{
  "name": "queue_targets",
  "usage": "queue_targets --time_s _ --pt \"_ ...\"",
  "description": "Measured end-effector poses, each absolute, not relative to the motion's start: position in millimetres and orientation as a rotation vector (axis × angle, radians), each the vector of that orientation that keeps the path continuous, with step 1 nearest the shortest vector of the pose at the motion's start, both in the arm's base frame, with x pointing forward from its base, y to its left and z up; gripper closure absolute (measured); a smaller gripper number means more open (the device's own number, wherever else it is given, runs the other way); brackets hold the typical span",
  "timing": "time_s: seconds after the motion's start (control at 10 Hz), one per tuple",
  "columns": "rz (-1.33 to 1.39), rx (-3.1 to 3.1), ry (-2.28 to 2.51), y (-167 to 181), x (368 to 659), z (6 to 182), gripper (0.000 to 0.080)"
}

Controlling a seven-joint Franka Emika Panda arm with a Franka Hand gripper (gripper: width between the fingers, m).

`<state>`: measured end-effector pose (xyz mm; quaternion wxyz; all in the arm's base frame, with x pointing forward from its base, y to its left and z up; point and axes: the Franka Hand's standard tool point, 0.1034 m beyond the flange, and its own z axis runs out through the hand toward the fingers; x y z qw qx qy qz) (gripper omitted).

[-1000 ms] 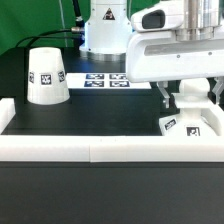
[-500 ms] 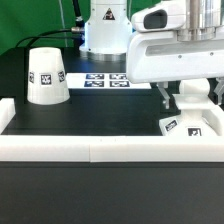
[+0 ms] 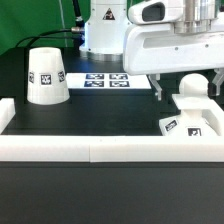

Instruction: Assemble lamp

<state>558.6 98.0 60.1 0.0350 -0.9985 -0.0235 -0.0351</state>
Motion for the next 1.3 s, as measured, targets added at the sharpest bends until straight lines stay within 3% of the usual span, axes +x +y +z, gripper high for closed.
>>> queue_targets --time_s 0.5,1.0,1.3 --pt "-0.090 -3.072 -0.071 102 501 76.5 0.0101" --pt "-0.090 -3.066 -0.033 147 481 80.0 0.0101" --pt "-0.089 -3.066 -0.035 147 481 79.3 0.0101"
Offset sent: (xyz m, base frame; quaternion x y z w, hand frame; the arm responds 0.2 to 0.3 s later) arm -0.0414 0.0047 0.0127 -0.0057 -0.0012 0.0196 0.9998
